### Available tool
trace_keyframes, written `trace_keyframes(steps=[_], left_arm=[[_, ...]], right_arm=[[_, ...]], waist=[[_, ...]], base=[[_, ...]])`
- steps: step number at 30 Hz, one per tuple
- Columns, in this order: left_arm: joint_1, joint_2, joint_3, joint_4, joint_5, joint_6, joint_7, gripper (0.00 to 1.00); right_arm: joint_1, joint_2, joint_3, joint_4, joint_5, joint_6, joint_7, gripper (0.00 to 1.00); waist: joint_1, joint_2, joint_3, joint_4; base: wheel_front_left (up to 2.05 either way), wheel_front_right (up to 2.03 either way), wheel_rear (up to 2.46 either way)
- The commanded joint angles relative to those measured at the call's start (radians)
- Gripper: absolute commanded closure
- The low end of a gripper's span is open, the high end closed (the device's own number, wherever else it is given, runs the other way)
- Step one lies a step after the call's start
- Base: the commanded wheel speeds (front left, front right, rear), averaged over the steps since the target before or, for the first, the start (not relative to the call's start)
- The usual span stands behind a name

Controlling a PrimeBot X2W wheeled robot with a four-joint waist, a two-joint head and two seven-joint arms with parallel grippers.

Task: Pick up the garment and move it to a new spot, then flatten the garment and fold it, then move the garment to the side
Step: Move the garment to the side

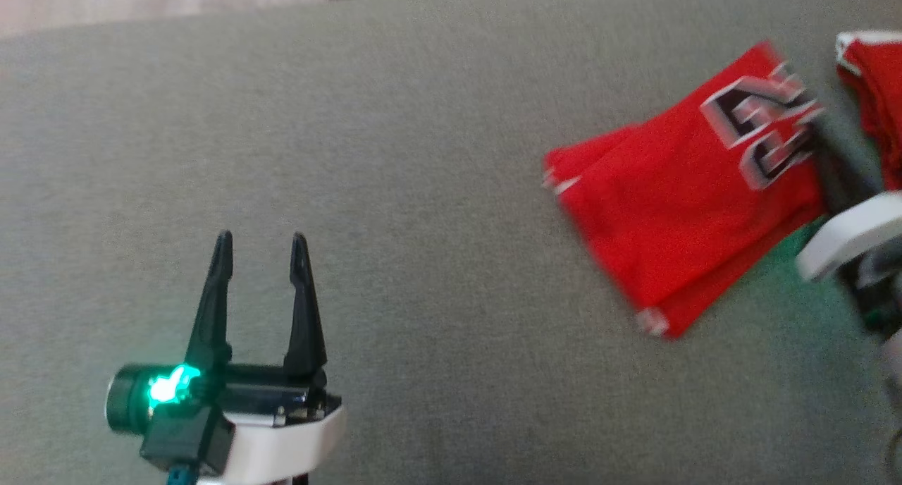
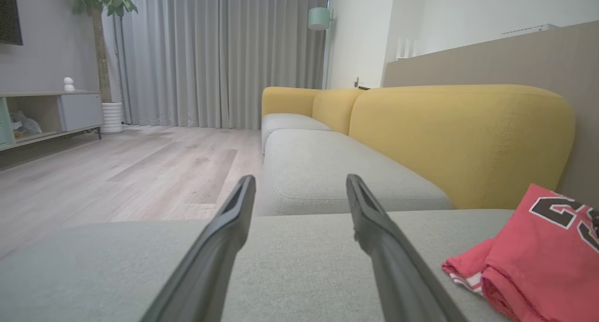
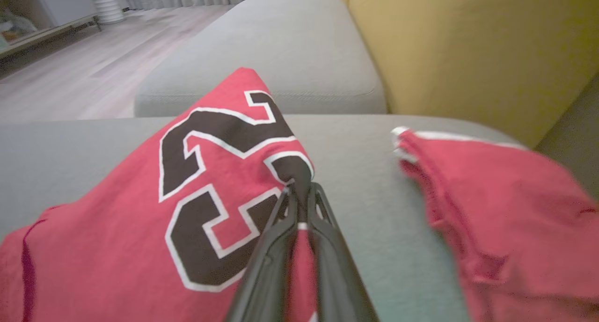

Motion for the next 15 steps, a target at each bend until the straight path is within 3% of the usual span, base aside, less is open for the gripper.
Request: trace_keyframes(steps=[1,7,15], left_arm=[[-0.044,-0.005,0.025,-0.043,0.015,-0.002,-0.005,0.00],[-0.119,-0.005,0.007,-0.051,0.062,-0.018,-0.005,0.00],[-0.163,-0.005,-0.007,-0.030,0.070,-0.026,-0.005,0.00]], right_arm=[[-0.040,-0.063,-0.019,-0.037,-0.009,-0.001,0.001,1.00],[-0.121,-0.165,-0.113,-0.073,-0.023,-0.001,0.028,1.00],[-0.151,-0.236,-0.271,-0.129,-0.061,-0.001,0.087,1.00]], waist=[[-0.0001,0.0000,0.071,-0.044],[-0.0001,0.0000,0.156,-0.082],[-0.0001,0.0000,0.220,-0.109]], base=[[0.00,0.00,0.00],[0.00,0.00,0.00],[0.00,0.00,0.00]])
